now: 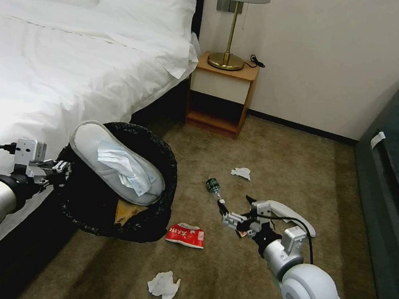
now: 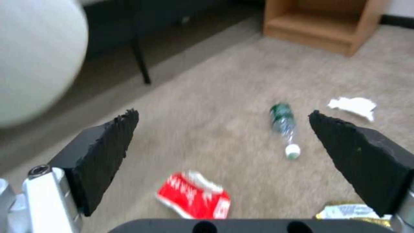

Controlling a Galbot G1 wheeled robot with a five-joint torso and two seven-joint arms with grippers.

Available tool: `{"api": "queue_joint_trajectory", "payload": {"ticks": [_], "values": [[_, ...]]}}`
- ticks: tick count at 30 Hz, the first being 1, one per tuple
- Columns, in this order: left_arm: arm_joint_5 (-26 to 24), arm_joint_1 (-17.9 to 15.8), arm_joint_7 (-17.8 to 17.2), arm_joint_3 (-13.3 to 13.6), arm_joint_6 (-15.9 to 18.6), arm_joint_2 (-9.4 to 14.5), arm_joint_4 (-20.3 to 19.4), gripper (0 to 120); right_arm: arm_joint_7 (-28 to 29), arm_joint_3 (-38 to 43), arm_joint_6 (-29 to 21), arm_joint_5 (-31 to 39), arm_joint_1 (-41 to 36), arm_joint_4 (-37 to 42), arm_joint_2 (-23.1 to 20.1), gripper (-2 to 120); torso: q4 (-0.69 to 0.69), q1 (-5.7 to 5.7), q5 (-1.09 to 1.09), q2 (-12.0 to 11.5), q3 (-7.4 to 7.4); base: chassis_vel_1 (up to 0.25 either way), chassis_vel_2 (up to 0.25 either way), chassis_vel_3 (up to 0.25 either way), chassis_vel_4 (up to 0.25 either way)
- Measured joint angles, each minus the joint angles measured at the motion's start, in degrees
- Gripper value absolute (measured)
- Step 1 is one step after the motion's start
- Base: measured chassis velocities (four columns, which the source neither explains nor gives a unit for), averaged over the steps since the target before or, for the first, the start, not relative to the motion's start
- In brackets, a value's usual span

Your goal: Pick up the trash bin, then pick up the garbage on the floor and place it into the trash bin.

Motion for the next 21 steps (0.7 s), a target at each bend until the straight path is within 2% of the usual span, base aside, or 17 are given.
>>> {"api": "queue_joint_trajectory", "payload": {"ticks": [2, 11, 21], "values": [[-0.31, 0.1, -0.25, -0.16, 0.0, 0.26, -0.35, 1, -3.41, -1.17, 0.54, -1.57, 0.11, -3.07, -0.59, 100, 0.0, 0.0, 0.0, 0.0, 0.01, 0.0, 0.0, 0.0, 0.0], [-0.95, -0.26, -0.72, -0.27, 0.0, 0.4, -0.52, 1, -7.34, -5.0, 1.44, -3.09, 2.0, -8.3, -1.07, 100, 0.0, 0.0, 0.0, 0.0, 0.01, 0.0, 0.0, 0.0, 0.0], [-1.83, -0.49, -0.74, -1.58, 0.0, 0.71, -0.72, 1, -11.83, -14.69, 3.52, -6.54, 9.56, -15.98, -0.39, 100, 0.02, 0.0, 0.0, 0.0, 0.01, 0.0, 0.0, 0.0, 0.0]]}}
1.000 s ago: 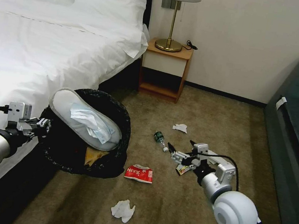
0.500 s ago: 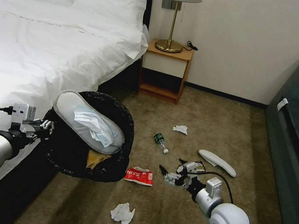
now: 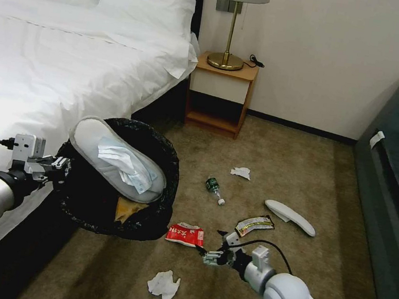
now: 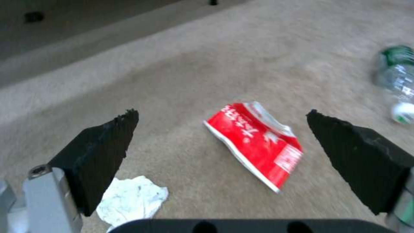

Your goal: Pick up the trash bin, then pick up the garbage on the floor and place it into the trash bin.

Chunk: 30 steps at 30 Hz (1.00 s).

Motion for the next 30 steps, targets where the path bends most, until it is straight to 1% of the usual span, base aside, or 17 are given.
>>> {"api": "queue_joint_trajectory", "payload": {"ticks": [1, 6, 8, 12, 16, 30], "values": [[-0.01, 0.04, -0.01, 0.0, 0.0, 0.0, -0.11, 1, -0.85, -0.96, 0.84, -1.37, 0.72, -1.22, 0.55, 100, 0.0, 0.0, 0.0, 0.0, 0.01, 0.0, 0.0, 0.0, 0.0], [-0.04, 0.24, -0.01, 0.24, 0.0, -0.04, -0.54, 1, -1.51, -3.96, 1.69, -2.67, 1.7, -3.98, 2.0, 100, -0.01, 0.0, 0.0, 0.0, 0.0, 0.0, 0.0, 0.0, 0.0], [-0.04, 0.25, -0.01, 0.24, 0.01, 0.0, -0.56, 1, -1.55, -4.52, 1.87, -2.83, 1.89, -4.42, 2.15, 100, -0.01, 0.0, 0.0, 0.0, 0.0, 0.0, 0.0, 0.0, 0.0], [-0.08, 0.25, -0.04, 0.14, 0.0, 0.23, -0.6, 1, -3.7, -7.53, 2.86, -3.91, 3.64, -6.63, 2.53, 100, -0.01, 0.0, 0.0, 0.0, 0.0, 0.0, 0.0, 0.0, 0.0], [-0.09, 0.03, -0.05, 0.3, 0.0, 0.59, -0.52, 1, -7.49, -10.09, 3.46, -4.04, 5.9, -8.28, 2.35, 100, -0.01, 0.0, 0.0, 0.0, 0.0, 0.0, 0.0, 0.0, 0.0], [-0.49, -0.84, -0.07, 0.2, 0.0, 1.43, 0.2, 1, -10.37, -14.58, 4.06, -3.43, 8.83, -12.57, 3.44, 100, -0.01, 0.0, 0.0, 0.0, 0.0, 0.0, 0.0, 0.0, 0.0]]}}
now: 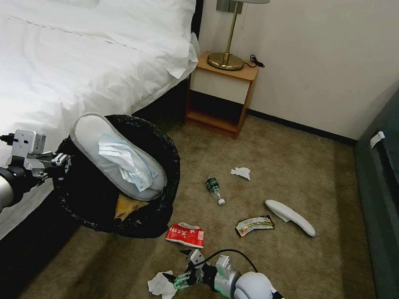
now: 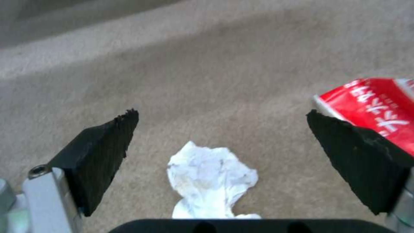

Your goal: Pick up the trash bin, then pick up the garbage on the floor and place it into the trash bin.

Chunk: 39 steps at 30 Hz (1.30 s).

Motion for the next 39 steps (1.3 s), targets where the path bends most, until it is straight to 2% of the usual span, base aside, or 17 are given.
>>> {"api": "queue_joint_trajectory", "payload": {"ticks": [8, 10, 16, 18, 24, 34, 39], "values": [[-0.07, -0.27, 0.01, 0.46, 0.0, 0.2, 0.03, 1, -1.85, -2.18, 0.62, -1.34, 1.33, -4.19, 1.89, 100, 0.0, 0.0, 0.0, 0.0, 0.0, 0.0, 0.0, 0.0, 0.0], [-0.08, -0.23, 0.05, 0.8, 0.0, 0.2, -0.06, 1, -3.17, -2.8, 1.05, -2.45, 1.89, -7.19, 4.22, 100, 0.0, 0.0, 0.0, 0.0, 0.0, 0.0, 0.0, 0.0, 0.0], [-0.03, -0.38, 0.06, 1.39, 0.0, 0.23, -0.06, 1, -3.24, -3.58, 1.05, -2.56, 2.35, -9.68, 5.89, 100, 0.0, 0.0, -0.01, 0.0, 0.0, 0.0, 0.0, 0.0, 0.0], [0.04, -0.28, 0.07, 1.67, 0.0, 0.23, -0.16, 1, -3.16, -3.84, 1.15, -3.37, 2.6, -12.7, 8.0, 100, 0.0, 0.0, 0.0, 0.0, 0.0, 0.0, 0.0, 0.0, 0.0], [0.11, -0.16, 0.15, 2.06, 0.0, 0.23, -0.2, 1, -3.22, -3.8, 1.29, -4.15, 2.92, -17.35, 10.35, 100, 0.0, 0.0, 0.01, 0.0, 0.0, 0.0, 0.0, 0.0, 0.0], [0.17, -0.1, 0.4, 2.56, 0.0, 0.48, -0.18, 1, -4.05, -1.2, 5.16, -9.74, 4.51, -28.92, 15.27, 100, 0.0, 0.0, 0.01, 0.01, -0.01, 0.0, 0.0, 0.0, 0.0], [0.17, -0.04, 0.41, 2.67, 0.0, 0.49, -0.16, 1, -3.79, -1.0, 6.23, -10.67, 4.69, -31.06, 16.08, 100, -0.01, -0.01, 0.01, 0.05, -0.02, 0.0, 0.0, 0.0, 0.0]]}}
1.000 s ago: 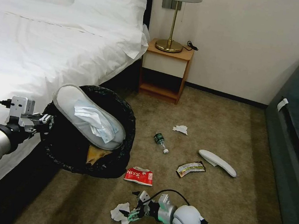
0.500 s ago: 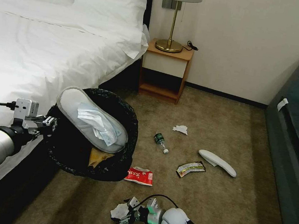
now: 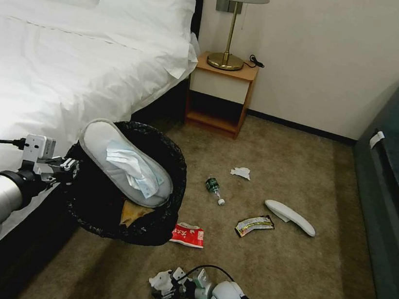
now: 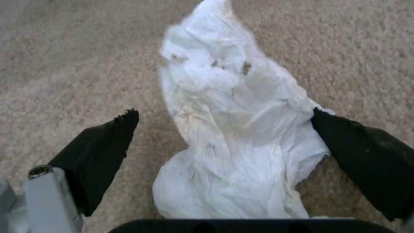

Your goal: Pick up the trash bin, then pick up the garbage on the floor and place it into the trash bin.

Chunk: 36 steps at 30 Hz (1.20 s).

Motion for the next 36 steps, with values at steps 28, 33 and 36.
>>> {"api": "queue_joint_trajectory", "payload": {"ticks": [28, 33, 36], "values": [[0.3, -0.29, 0.01, 0.48, 0.0, -0.12, 0.4, 1, 5.84, 0.52, -0.74, -1.93, -1.26, 2.96, -0.32, 42, 0.05, 0.02, 0.04, -0.06, 0.05, 0.0, 0.0, 0.0, 0.0], [0.49, -0.63, 0.25, 0.64, 0.0, -0.04, 0.78, 1, 6.82, 1.1, -1.49, -2.09, -2.31, 6.16, -1.82, 24, 0.05, 0.03, 0.03, -0.08, 0.06, 0.0, 0.0, 0.0, 0.0], [0.69, -0.75, 0.41, 0.79, 0.0, -0.04, 0.88, 1, 6.93, 1.32, -1.74, -2.19, -2.65, 7.33, -2.3, 20, 0.03, 0.03, 0.01, -0.08, 0.06, 0.0, 0.0, 0.0, 0.0]]}}
